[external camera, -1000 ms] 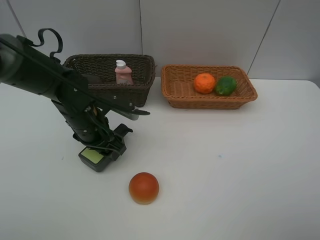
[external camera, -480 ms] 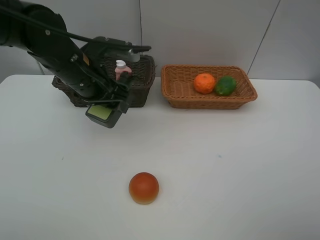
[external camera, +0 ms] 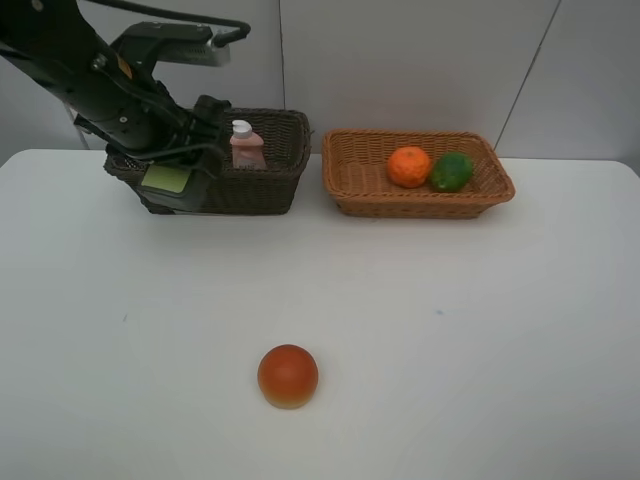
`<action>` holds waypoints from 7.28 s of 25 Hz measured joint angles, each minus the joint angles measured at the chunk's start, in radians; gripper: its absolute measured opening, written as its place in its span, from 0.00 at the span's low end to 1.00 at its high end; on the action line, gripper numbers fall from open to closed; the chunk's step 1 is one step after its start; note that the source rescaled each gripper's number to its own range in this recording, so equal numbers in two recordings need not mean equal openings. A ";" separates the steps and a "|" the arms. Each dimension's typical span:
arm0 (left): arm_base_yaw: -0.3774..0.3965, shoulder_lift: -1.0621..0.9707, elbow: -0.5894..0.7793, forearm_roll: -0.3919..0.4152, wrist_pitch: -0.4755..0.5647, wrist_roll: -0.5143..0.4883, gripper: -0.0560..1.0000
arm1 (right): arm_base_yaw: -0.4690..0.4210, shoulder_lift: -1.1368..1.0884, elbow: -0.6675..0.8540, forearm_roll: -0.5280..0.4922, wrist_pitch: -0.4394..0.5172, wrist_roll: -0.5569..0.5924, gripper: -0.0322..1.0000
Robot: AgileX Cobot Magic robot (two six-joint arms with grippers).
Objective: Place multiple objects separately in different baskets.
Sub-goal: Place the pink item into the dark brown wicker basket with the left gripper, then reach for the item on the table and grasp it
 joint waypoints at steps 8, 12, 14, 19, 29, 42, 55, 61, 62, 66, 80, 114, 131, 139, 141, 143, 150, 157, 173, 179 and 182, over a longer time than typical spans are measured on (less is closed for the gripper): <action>0.040 0.000 -0.020 0.005 -0.084 -0.007 0.83 | 0.000 0.000 0.000 0.000 0.000 0.000 0.95; 0.100 0.000 -0.022 0.007 -0.187 -0.011 0.83 | 0.000 0.000 0.000 0.000 0.000 0.000 0.95; 0.134 0.000 -0.022 0.007 -0.249 -0.012 0.83 | 0.000 0.000 0.000 0.000 0.000 0.000 0.95; 0.183 0.037 -0.023 0.008 -0.464 -0.013 0.83 | 0.000 0.000 0.000 0.000 0.000 0.000 0.95; 0.183 0.249 -0.023 0.009 -0.776 -0.011 0.83 | 0.000 0.000 0.000 0.000 0.000 0.000 0.95; 0.145 0.375 -0.023 0.057 -0.893 -0.012 0.83 | 0.000 0.000 0.000 -0.001 0.000 0.000 0.95; 0.145 0.382 -0.023 0.060 -0.893 -0.012 0.83 | 0.000 0.000 0.000 -0.001 0.000 0.000 0.95; 0.145 0.382 -0.027 0.061 -0.928 -0.012 0.94 | 0.000 0.000 0.000 -0.001 0.000 0.000 0.95; 0.145 0.382 -0.027 0.061 -0.929 -0.012 0.94 | 0.000 0.000 0.000 -0.001 0.000 0.000 0.95; 0.145 0.382 -0.027 0.062 -0.929 -0.012 0.94 | 0.000 0.000 0.000 -0.001 0.000 0.000 0.95; 0.051 0.221 -0.028 0.064 -0.610 -0.019 0.94 | 0.000 0.000 0.000 -0.001 0.000 0.000 0.95; -0.412 0.061 -0.031 0.043 0.226 0.095 1.00 | 0.000 0.000 0.000 -0.001 0.000 0.000 0.95; -0.422 0.079 -0.031 -0.035 0.240 0.214 1.00 | 0.000 0.000 0.000 -0.001 0.000 0.000 0.95; -0.422 0.081 -0.031 -0.035 0.240 0.288 1.00 | 0.000 0.000 0.000 -0.001 0.000 0.000 0.95; -0.422 0.088 -0.031 -0.047 0.240 0.320 1.00 | 0.000 0.000 0.000 -0.001 0.000 0.000 0.95; -0.422 0.098 -0.031 -0.061 0.239 0.337 1.00 | 0.000 0.000 0.000 -0.001 0.000 0.000 0.95; -0.456 0.149 -0.031 -0.084 0.244 0.384 1.00 | 0.000 0.000 0.000 -0.001 0.000 0.000 0.95; -0.518 0.226 -0.031 -0.086 0.307 0.547 1.00 | 0.000 0.000 0.000 -0.001 0.000 0.000 0.95; -0.550 0.330 -0.031 -0.035 0.296 0.610 1.00 | 0.000 0.000 0.000 -0.001 0.000 0.000 0.95; -0.550 0.346 -0.031 -0.035 0.270 0.610 1.00 | 0.000 0.000 0.000 -0.001 0.000 0.000 0.95; -0.550 0.346 -0.025 -0.035 0.264 0.610 1.00 | 0.000 0.000 0.000 -0.001 0.000 0.000 0.95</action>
